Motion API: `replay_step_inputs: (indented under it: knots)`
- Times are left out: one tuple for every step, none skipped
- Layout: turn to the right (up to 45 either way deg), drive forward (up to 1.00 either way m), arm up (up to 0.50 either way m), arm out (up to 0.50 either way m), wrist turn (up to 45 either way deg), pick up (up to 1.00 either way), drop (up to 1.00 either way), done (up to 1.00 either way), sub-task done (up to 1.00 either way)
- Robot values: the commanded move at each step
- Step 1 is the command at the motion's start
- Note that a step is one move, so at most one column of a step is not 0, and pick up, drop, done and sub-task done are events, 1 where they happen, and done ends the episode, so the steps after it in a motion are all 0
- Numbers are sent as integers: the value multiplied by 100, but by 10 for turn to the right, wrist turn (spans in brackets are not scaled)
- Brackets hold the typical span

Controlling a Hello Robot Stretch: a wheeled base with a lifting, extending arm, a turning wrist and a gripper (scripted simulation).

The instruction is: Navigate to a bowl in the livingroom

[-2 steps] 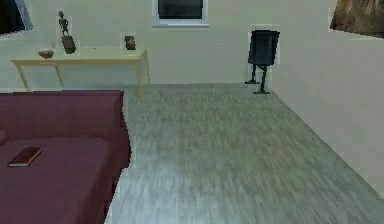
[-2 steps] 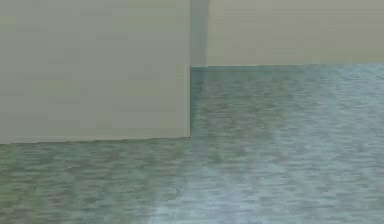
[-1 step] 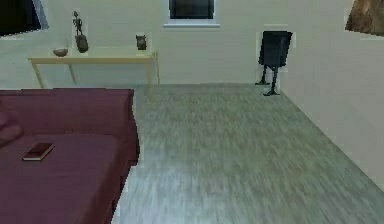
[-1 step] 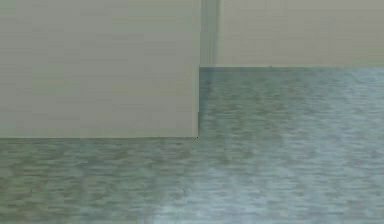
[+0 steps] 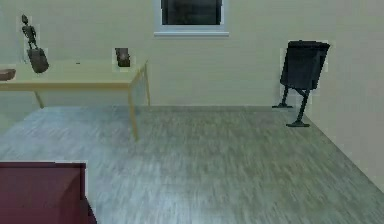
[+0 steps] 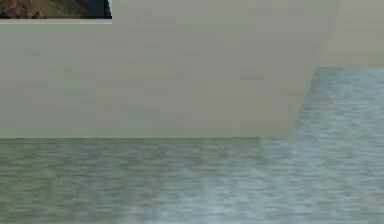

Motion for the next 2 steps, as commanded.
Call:
replay_step_inputs:
  knots:
    - [0,100,0,0,0,0,0,0,0]
    - [90,0,0,0,0,0,0,0,0]
